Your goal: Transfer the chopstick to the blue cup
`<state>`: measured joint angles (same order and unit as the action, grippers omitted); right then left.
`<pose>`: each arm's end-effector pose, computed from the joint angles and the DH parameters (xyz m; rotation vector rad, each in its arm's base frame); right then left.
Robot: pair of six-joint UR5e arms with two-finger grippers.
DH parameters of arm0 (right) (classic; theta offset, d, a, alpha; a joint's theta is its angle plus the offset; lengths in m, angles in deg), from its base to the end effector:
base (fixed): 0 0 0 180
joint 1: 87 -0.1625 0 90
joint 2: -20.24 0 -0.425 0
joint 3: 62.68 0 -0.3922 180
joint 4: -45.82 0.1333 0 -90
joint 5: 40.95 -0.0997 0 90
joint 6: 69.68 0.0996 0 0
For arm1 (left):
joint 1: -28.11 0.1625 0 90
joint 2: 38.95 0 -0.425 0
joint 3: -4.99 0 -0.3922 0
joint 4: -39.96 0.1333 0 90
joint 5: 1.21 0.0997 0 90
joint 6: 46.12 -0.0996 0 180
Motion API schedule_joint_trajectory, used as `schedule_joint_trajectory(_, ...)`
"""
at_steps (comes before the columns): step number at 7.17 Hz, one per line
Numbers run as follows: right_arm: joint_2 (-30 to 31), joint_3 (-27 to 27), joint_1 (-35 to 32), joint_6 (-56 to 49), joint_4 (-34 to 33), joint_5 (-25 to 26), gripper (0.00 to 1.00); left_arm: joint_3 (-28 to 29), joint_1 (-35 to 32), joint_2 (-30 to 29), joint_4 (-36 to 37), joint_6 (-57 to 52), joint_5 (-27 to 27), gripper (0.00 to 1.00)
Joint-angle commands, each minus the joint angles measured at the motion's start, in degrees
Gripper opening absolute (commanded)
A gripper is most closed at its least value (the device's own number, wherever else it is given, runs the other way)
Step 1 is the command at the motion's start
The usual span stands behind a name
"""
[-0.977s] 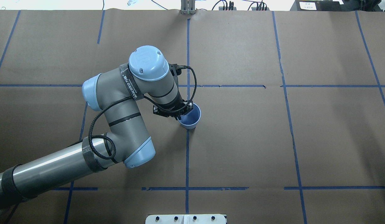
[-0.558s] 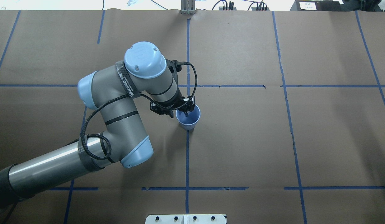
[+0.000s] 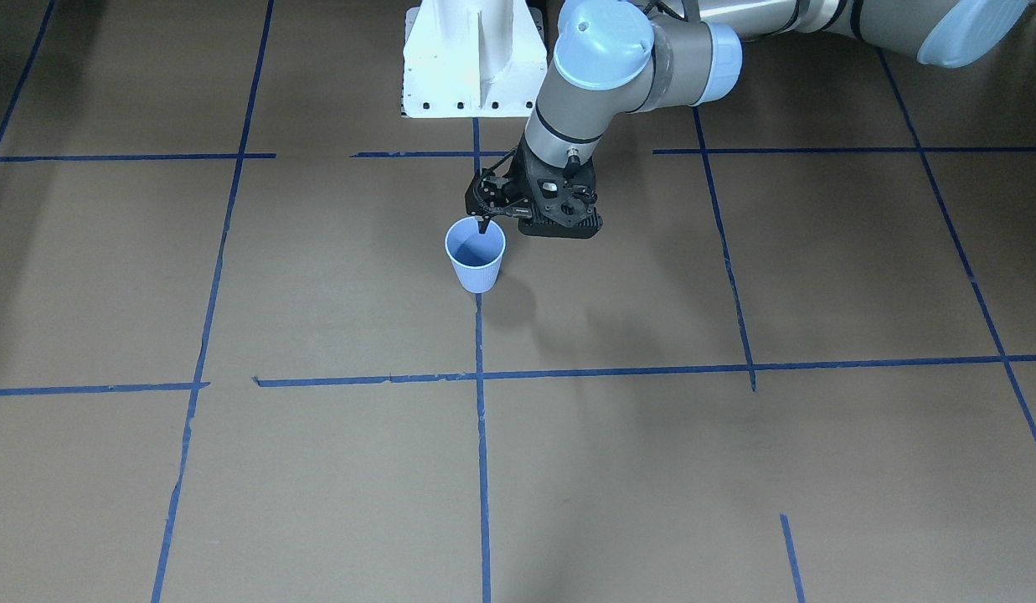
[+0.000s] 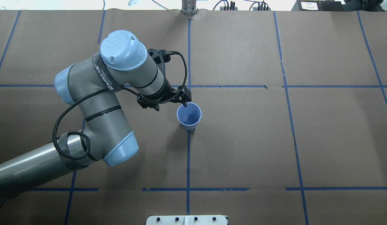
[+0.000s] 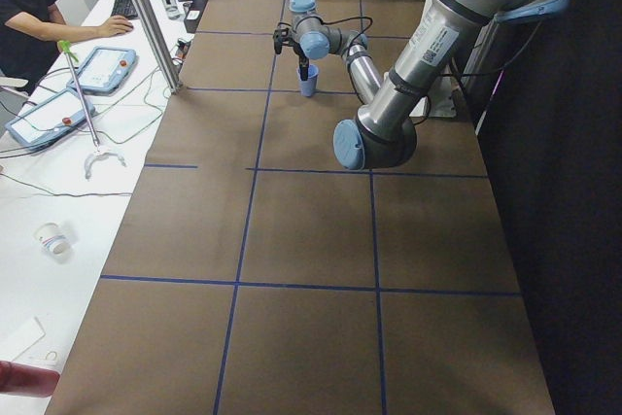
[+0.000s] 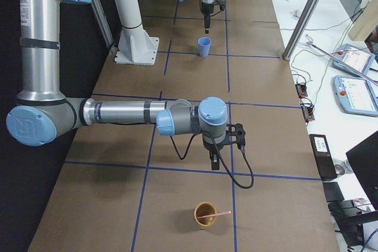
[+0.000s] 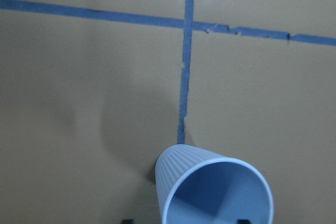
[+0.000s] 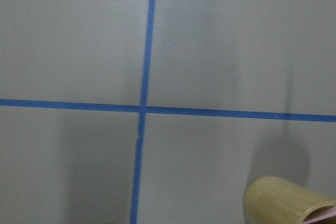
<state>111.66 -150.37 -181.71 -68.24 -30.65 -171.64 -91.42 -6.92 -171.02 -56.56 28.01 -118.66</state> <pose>0.1085 -0.4847 0.6703 0.1839 -0.7034 0.0418 0.5020 -0.4586 0.1534 0.0057 1.0370 -0.0740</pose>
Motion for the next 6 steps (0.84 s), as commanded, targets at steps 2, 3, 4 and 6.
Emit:
schedule_joint_trajectory(2,-0.72,11.74,-4.69,5.46,15.3,3.95,0.99,-0.1,0.05,0.14,-0.07,0.05,-0.06,1.0)
schedule_joint_trajectory(3,-0.2,12.35,-4.69,7.5,15.65,4.13,0.99,-0.1,-0.04,0.14,-0.16,0.05,-0.06,1.0)
schedule_joint_trajectory(4,-0.45,12.45,-4.69,7.69,17.13,4.13,1.0,-0.1,-0.04,0.23,-0.16,0.05,-0.06,1.0)
schedule_joint_trajectory(6,-0.63,15.77,-4.61,8.13,19.42,4.57,0.99,-0.1,0.05,0.32,-0.16,0.05,0.03,1.0)
